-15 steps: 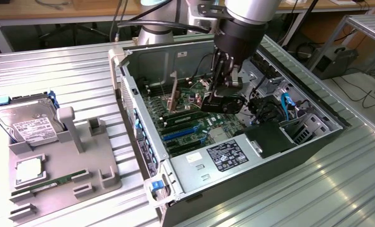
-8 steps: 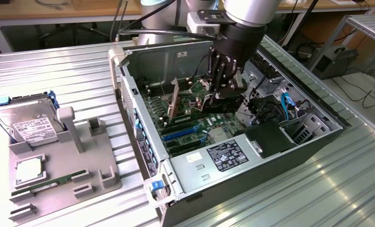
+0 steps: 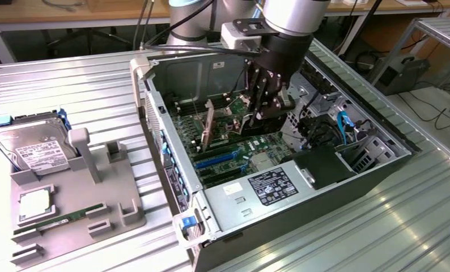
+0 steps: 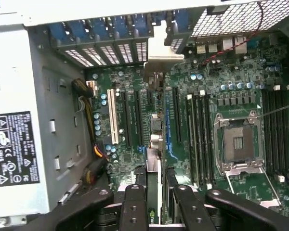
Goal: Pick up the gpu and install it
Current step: 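Insert the gpu into the slot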
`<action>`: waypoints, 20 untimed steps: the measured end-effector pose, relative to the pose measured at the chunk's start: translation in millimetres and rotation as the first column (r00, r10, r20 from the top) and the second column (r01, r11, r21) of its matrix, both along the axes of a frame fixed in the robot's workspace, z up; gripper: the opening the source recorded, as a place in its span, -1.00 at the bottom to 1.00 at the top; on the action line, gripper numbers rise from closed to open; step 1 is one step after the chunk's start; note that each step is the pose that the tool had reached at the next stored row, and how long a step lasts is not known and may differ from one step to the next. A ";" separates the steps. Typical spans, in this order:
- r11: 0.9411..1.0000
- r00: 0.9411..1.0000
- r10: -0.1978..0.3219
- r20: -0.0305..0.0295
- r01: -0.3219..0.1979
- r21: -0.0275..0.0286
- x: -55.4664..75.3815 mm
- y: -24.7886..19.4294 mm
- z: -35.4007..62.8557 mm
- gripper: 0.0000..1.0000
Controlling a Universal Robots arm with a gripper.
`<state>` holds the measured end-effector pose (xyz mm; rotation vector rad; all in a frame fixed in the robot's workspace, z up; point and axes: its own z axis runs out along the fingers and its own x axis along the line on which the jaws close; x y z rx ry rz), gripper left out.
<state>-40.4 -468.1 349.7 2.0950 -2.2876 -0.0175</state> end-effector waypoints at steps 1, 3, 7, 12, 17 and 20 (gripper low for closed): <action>1.000 1.000 0.003 0.001 -0.003 0.000 -0.2 1.9 -1.2 -0.47; 1.000 1.000 0.008 0.003 -0.008 0.000 -1.8 4.8 -4.7 -0.47; 1.000 1.000 0.013 0.005 -0.013 0.000 -9.9 9.0 -12.8 -0.47; 1.000 1.000 0.025 0.009 -0.025 0.000 -28.7 11.6 -29.0 -0.47; 0.999 0.999 0.049 0.009 -0.049 0.000 -36.1 11.7 -40.5 -0.47; 0.998 0.998 0.063 0.011 -0.063 0.000 -40.9 13.5 -48.8 -0.47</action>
